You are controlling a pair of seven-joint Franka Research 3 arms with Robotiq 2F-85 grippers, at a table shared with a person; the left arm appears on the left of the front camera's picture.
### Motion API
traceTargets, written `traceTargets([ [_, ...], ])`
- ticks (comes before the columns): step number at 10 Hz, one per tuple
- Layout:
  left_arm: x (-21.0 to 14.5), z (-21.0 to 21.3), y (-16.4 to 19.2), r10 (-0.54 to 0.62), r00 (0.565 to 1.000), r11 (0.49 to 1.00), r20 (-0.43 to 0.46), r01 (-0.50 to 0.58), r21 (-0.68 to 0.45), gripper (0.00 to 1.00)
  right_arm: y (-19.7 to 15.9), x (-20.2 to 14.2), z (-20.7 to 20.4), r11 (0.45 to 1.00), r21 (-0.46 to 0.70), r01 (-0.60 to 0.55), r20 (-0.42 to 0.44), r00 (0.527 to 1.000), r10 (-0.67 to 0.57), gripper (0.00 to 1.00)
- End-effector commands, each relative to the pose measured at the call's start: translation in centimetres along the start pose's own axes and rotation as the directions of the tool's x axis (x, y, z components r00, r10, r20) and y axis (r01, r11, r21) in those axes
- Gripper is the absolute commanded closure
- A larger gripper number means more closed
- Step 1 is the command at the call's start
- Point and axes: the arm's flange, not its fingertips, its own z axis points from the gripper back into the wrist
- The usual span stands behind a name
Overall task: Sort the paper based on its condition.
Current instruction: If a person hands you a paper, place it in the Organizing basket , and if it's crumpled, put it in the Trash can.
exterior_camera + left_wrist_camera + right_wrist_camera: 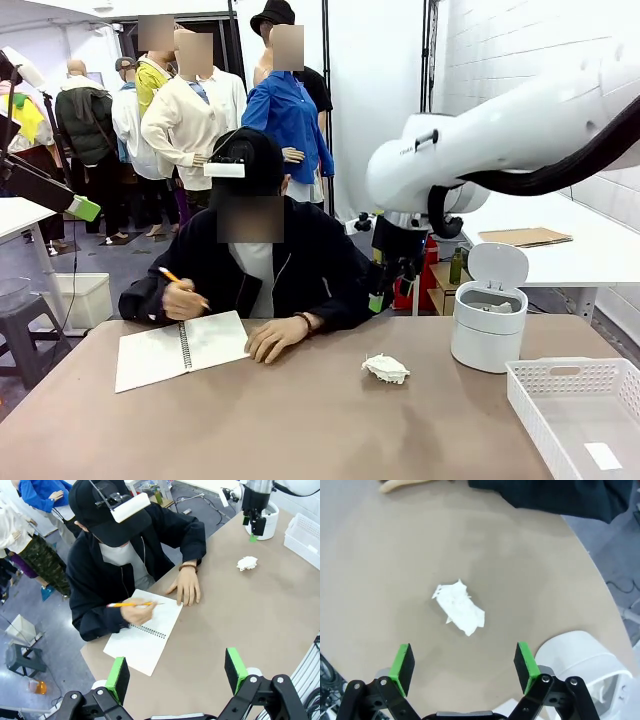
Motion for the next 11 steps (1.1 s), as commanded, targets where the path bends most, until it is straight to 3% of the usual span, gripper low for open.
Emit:
traceTargets([
  [1, 0.0, 0.0, 0.1, 0.002, 1.0, 1.0, 0.0, -0.002, 0.002, 0.0, -1.0, 0.8, -1.5, 0.999, -0.038, 0.038, 0.012, 0.999, -0.037, 0.0],
  [8, 0.0, 0.0, 0.1, 0.002, 1.0, 1.0, 0.0, -0.002, 0.002, 0.0, -0.4, 0.4, -1.5, 1.0, -0.008, 0.016, 0.009, 1.0, -0.016, 0.0],
  [11, 0.0, 0.0, 0.1, 0.002, 1.0, 1.0, 0.0, -0.002, 0.002, 0.0, -0.5, 0.4, -5.8, 0.998, -0.018, -0.061, -0.126, 0.99, 0.058, 0.0],
])
